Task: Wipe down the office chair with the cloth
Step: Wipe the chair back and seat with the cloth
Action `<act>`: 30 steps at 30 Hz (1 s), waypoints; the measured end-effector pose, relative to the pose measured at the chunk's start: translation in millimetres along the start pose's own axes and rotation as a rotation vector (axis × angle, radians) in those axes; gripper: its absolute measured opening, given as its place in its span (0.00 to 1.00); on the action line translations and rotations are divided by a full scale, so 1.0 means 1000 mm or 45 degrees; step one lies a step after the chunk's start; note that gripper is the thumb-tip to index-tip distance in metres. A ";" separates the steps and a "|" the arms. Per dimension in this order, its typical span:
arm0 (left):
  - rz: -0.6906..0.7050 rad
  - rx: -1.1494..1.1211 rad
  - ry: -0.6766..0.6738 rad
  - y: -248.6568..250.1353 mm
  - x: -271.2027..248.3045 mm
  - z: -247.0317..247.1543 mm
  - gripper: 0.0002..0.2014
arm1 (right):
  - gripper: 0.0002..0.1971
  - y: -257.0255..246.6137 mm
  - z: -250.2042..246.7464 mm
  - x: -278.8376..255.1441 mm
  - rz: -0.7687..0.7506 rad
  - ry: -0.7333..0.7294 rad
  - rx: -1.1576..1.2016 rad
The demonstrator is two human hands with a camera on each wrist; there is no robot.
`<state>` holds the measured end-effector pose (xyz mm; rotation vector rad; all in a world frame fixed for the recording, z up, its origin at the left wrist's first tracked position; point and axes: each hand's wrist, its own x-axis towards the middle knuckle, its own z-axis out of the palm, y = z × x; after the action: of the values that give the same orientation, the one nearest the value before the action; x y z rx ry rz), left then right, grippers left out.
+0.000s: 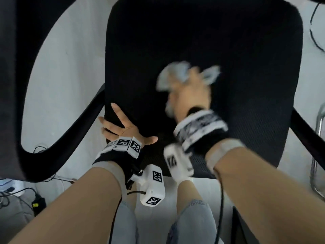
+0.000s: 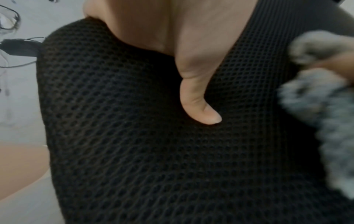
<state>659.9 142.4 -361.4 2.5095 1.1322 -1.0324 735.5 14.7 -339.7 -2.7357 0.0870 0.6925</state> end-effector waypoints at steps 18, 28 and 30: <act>0.267 -0.084 -0.238 -0.026 0.003 -0.012 0.64 | 0.29 -0.038 0.020 -0.019 -0.482 -0.216 -0.180; 0.469 -0.516 -0.348 -0.081 -0.006 -0.023 0.53 | 0.25 0.043 -0.001 -0.041 0.591 0.095 -0.046; 0.448 -0.508 -0.339 -0.081 -0.005 -0.020 0.52 | 0.24 -0.012 0.030 -0.050 0.223 -0.102 -0.061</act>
<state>609.5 204.0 -335.2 2.0814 0.7031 -0.9037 679.5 34.8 -337.9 -2.7655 0.2988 0.8610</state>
